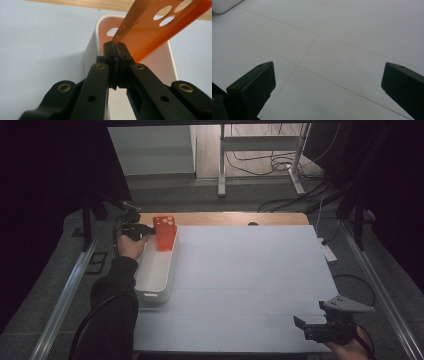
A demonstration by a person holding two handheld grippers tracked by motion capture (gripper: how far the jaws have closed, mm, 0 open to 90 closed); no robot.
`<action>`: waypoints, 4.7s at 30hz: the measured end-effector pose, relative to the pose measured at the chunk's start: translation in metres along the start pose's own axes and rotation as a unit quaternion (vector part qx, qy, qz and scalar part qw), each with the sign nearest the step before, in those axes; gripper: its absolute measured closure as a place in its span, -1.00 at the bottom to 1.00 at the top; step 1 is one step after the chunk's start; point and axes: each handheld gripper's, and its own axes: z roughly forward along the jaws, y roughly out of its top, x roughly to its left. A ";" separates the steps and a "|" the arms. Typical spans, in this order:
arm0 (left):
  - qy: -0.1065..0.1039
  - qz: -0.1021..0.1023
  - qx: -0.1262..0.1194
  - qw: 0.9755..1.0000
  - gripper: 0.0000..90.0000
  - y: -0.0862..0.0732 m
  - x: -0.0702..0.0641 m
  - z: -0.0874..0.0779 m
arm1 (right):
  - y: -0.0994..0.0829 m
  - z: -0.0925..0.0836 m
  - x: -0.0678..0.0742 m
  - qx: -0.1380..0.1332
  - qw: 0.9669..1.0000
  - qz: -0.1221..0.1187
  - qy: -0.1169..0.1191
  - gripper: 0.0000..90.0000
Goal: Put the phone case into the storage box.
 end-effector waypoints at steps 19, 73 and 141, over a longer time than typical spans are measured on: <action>-0.005 0.087 -0.023 0.996 0.03 -0.002 -0.014 -0.005 | 0.000 0.000 0.000 0.002 1.000 0.000 0.000 -1.00; -0.045 0.258 -0.072 0.962 -0.97 -0.084 -0.054 -0.078 | 0.001 0.001 0.001 0.007 1.000 0.000 -0.001 -1.00; -0.007 0.278 -0.083 0.957 -1.00 -0.260 -0.038 -0.140 | 0.002 0.003 0.004 0.014 1.000 -0.008 -0.008 -1.00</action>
